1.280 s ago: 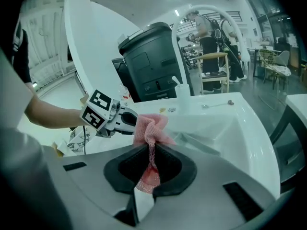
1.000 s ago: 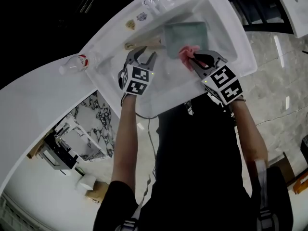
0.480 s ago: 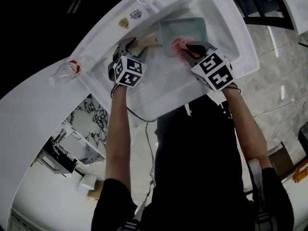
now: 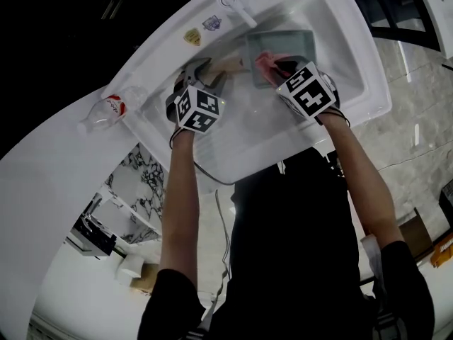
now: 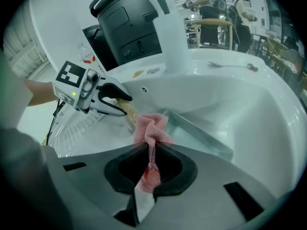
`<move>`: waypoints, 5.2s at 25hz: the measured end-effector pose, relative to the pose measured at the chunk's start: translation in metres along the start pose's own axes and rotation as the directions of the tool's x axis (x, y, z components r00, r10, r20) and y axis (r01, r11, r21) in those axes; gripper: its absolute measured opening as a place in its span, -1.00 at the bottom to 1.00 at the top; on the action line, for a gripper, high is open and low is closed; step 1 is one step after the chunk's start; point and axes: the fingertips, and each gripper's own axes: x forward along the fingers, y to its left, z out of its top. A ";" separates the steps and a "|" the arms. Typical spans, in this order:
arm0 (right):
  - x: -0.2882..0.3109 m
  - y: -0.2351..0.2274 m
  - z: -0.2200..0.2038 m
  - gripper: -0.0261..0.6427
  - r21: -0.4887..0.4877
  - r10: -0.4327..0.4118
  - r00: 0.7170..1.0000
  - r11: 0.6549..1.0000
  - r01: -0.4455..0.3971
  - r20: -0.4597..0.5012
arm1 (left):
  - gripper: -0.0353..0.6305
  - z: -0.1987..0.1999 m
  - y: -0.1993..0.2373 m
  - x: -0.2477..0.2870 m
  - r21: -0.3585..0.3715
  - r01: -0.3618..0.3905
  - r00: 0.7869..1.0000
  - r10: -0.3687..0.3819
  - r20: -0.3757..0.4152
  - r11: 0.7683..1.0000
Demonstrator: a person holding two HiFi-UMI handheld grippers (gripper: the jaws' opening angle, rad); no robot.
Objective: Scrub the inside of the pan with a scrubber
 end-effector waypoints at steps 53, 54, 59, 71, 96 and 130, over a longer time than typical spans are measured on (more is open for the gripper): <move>0.089 -0.056 0.029 -0.80 0.251 -0.105 0.979 0.966 0.058 0.176 | -0.24 -0.001 0.000 0.002 -0.015 -0.032 0.999 0.031 -0.021 0.999; 0.087 -0.060 0.026 -0.80 0.241 -0.112 0.979 0.968 0.070 0.168 | -0.24 -0.001 0.000 0.002 -0.016 -0.031 0.999 0.031 -0.021 0.999; 0.072 -0.090 0.005 -0.80 0.186 -0.202 0.974 0.966 0.181 0.100 | -0.24 -0.001 0.001 0.002 -0.017 -0.037 0.999 0.036 -0.018 0.999; 0.042 -0.140 -0.043 -0.80 -0.196 -0.504 0.850 0.859 0.473 -0.155 | -0.24 -0.001 0.000 0.003 -0.025 -0.036 0.999 0.035 -0.028 0.999; 0.085 -0.031 0.002 -0.80 -0.222 -0.291 0.954 0.937 0.269 -0.073 | -0.24 0.000 0.001 0.003 -0.029 -0.043 0.999 0.042 -0.027 0.999; 0.076 -0.006 -0.034 -0.79 -0.017 -0.132 0.978 0.991 0.131 -0.164 | -0.24 -0.001 0.000 0.003 -0.040 -0.042 0.999 0.041 -0.025 0.998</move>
